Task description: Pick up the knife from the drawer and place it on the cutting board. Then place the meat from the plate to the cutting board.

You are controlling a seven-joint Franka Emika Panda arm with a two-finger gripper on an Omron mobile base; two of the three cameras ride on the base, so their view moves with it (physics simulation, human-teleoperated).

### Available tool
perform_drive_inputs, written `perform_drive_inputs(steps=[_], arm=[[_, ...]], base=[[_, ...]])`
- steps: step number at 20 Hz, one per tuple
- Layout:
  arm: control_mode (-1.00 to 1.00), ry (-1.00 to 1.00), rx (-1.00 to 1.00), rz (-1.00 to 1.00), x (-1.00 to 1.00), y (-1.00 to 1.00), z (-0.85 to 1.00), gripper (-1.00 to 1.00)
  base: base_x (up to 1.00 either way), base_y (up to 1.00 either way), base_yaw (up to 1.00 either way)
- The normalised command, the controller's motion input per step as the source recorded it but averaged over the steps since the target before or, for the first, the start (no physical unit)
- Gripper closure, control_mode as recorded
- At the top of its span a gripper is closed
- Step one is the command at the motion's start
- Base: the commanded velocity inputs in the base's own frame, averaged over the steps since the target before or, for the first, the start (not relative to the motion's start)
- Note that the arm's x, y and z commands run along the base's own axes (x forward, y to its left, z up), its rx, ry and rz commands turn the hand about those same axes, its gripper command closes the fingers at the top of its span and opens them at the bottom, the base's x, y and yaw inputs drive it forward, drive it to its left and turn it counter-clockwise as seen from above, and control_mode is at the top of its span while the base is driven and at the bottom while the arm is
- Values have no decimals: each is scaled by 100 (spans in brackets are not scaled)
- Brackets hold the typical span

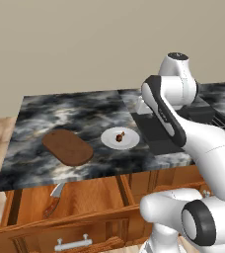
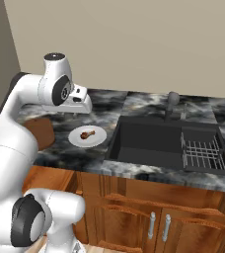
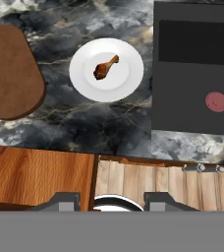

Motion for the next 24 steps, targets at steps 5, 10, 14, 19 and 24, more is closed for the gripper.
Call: perform_drive_inputs(steps=[5, 10, 14, 19, 24], arm=[[100, 0, 0, 0, 0, 0, 0, -100], [100, 0, 0, 0, 0, 0, 0, -100], [100, 0, 0, 0, 0, 0, 0, -100], [100, 0, 0, 0, 0, 0, 0, -100], [100, 0, 0, 0, 0, 0, 0, -100]], base=[[0, 0, 0], [-1, 0, 0], [-11, -21, -7], [-14, -49, -11], [-8, -60, -7]])
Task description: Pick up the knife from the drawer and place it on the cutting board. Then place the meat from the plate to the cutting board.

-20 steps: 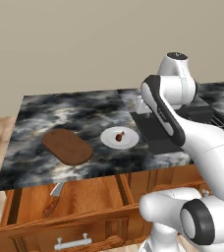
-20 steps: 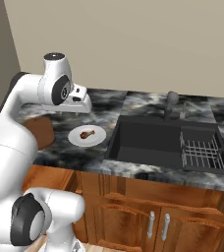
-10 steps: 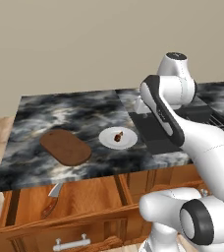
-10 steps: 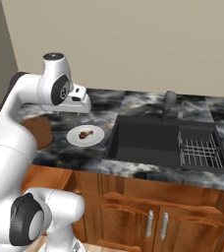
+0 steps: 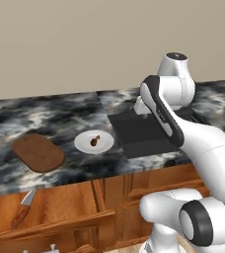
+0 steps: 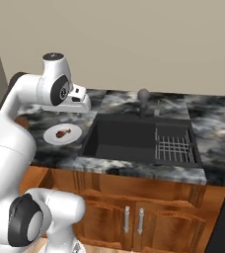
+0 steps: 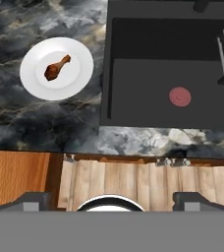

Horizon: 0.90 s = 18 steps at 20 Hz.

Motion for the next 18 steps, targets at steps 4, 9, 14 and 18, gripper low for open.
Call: perform_drive_inputs(steps=[4, 9, 14, 18], arm=[[100, 0, 0, 0, 0, 0, 0, -100], [100, 0, 0, 0, 0, 0, 0, -100], [100, 0, 0, 0, 0, 0, 0, -100], [100, 0, 0, 0, 0, 0, 0, -100]], base=[[-12, -62, -4], [4, -43, -1], [21, -27, 0], [9, -19, 3]])
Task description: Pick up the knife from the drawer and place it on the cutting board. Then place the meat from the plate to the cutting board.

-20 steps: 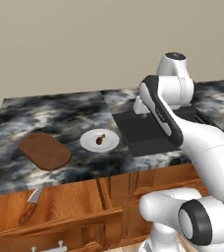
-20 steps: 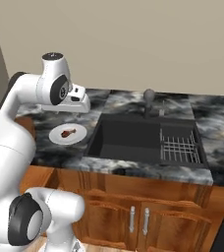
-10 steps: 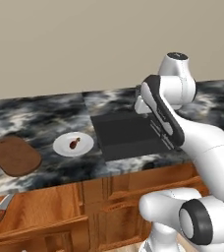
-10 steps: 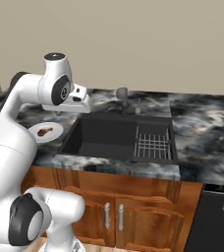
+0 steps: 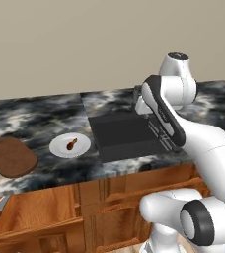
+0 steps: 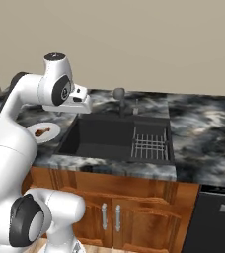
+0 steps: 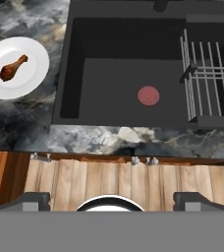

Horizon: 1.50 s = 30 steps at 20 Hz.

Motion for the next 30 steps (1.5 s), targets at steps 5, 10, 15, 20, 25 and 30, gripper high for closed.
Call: perform_drive_inputs(steps=[5, 10, 15, 20, 25, 30], arm=[[100, 0, 0, 0, 0, 0, 0, -100], [100, 0, 0, 0, 0, 0, 0, -100], [100, 0, 0, 0, 0, 0, 0, -100], [100, 0, 0, 0, 0, 0, 0, -100], [100, 0, 0, 0, 0, 0, 0, -100], [100, 0, 0, 0, 0, 0, 0, -100]], base=[[50, -8, 8], [59, -6, 7], [37, -14, 5], [4, -9, 2], [40, 0, 0], [44, -8, 0]])
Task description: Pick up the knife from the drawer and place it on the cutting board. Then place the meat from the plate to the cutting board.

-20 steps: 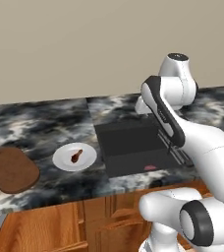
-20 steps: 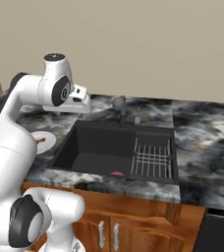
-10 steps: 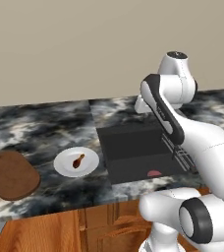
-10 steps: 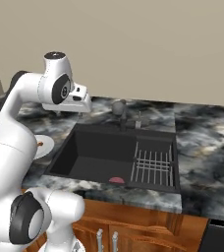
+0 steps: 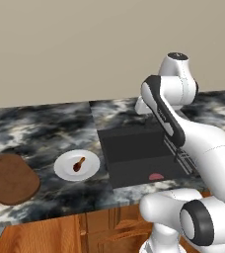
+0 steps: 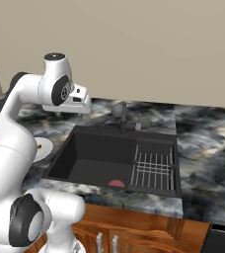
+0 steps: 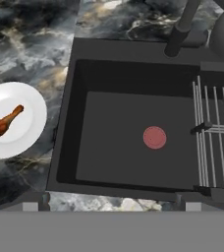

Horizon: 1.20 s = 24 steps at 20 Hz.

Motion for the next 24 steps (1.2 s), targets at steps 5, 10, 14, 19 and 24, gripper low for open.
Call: perform_drive_inputs(steps=[5, 10, 14, 19, 24], arm=[[100, 0, 0, 0, 0, 0, 0, -100], [100, 0, 0, 0, 0, 0, 0, -100], [100, 0, 0, 0, 0, 0, 0, -100], [100, 0, 0, 0, 0, 0, 0, -100], [-100, -1, 0, 0, -24, 15, -4, -100]], base=[[31, -9, 0], [26, 0, 0], [1, 0, 0], [0, 0, 0], [-2, 0, 0]])
